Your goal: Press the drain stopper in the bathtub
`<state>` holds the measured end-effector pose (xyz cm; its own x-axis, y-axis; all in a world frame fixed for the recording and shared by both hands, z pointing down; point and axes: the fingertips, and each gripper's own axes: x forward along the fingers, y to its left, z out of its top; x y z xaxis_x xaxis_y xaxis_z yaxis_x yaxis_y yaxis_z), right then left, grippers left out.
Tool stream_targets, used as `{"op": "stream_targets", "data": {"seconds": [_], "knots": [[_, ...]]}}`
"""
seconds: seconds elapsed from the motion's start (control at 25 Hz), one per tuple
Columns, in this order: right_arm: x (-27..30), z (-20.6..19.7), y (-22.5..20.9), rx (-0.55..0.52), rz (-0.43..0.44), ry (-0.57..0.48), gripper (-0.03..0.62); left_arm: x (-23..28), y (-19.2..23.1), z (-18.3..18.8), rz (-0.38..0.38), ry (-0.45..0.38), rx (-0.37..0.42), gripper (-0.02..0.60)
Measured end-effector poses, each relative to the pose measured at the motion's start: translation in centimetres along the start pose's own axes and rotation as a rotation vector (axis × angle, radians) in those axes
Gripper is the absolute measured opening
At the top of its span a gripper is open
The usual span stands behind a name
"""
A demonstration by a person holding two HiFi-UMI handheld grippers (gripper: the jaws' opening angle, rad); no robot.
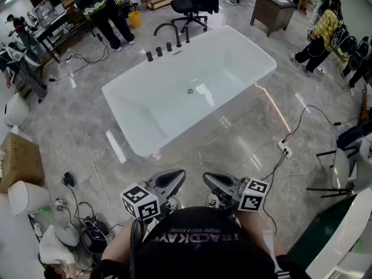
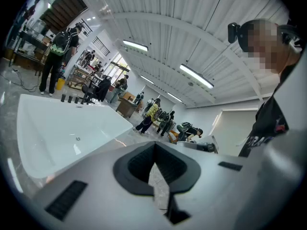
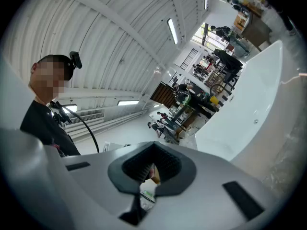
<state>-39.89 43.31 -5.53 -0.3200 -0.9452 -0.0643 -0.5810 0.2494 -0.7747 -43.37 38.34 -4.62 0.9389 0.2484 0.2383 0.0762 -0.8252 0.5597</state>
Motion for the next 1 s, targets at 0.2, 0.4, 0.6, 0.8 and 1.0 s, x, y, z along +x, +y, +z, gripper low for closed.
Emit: {"op": "stream_targets", "data": {"seconds": [0.2,0.4,0.6,0.8,1.0], "knots": [[0.2,0.0,-0.3,-0.002,-0.001,0.002,0.009,0.0,0.3,0.0,-0.001,0.002,0.004,0.008],[0.1,0.0,-0.1,-0.001,-0.002,0.002,0.009,-0.1,0.0,0.0,0.001,0.000,-0.005,0.008],[0.0,0.3,0.4,-0.020,0.021,0.002,0.011,0.1,-0.1,0.0,0.003,-0.002,-0.005,0.008],[0.0,0.0,0.6,-0.022,0.027,0.005,0.011,0.0,-0.3,-0.1,0.001,-0.001,-0.006,0.008],[0.1,0.0,0.7,-0.024,0.025,0.001,0.011,-0.1,-0.3,0.0,0.001,-0.002,-0.010,0.008]]}}
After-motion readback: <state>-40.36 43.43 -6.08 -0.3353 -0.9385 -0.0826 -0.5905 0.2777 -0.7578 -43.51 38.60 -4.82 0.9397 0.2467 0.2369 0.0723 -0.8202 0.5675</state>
